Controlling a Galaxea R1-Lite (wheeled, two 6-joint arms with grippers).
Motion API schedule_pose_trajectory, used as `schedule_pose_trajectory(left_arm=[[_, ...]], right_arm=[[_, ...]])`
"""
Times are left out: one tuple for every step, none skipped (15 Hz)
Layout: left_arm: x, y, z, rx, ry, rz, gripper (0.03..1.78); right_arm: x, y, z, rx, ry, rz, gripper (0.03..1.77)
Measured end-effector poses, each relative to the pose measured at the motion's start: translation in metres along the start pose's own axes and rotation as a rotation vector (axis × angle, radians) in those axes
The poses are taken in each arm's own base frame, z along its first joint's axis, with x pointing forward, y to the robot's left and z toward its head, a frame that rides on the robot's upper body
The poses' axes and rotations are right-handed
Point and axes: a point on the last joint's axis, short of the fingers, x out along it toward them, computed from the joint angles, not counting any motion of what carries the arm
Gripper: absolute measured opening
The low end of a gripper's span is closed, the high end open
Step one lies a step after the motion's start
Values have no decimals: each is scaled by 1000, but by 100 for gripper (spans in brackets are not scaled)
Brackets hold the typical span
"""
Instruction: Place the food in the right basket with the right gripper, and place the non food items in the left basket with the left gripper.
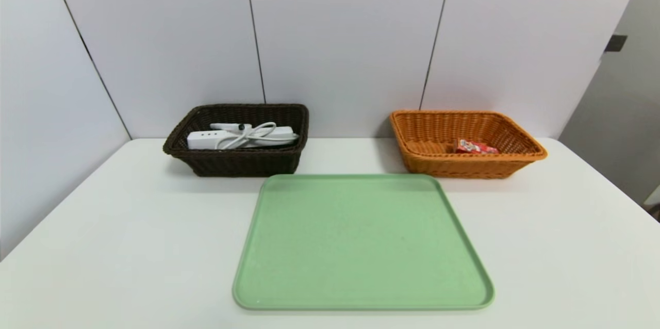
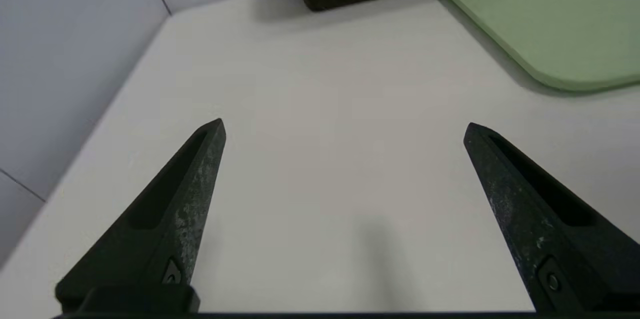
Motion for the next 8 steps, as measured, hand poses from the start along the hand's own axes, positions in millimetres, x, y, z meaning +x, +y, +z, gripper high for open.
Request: schedule_pose_trajectory(left_arm=[[0, 0, -2, -29, 16, -1, 169], [0, 0, -2, -49, 17, 2, 169], [0, 0, -2, -68, 17, 4, 169], [0, 0, -2, -86, 18, 6, 169], [0, 0, -2, -94, 20, 17, 169], [0, 0, -2, -97, 22, 29, 169], [0, 1, -2, -99, 23, 36, 169], [0, 1, -2, -100, 23, 38, 169]], right_arm=[[0, 2, -10, 33, 90, 12, 170], [-1, 2, -15, 71, 139, 14, 170], [-1, 2, -16, 93, 149, 11, 170], [-1, 2, -16, 111, 150, 5, 170], [-1, 2, -16, 130, 150, 0, 170], [-1, 2, -17, 146, 151, -3, 170], [-1, 2, -16, 150, 150, -6, 170], [-1, 2, -16, 155, 150, -10, 170]])
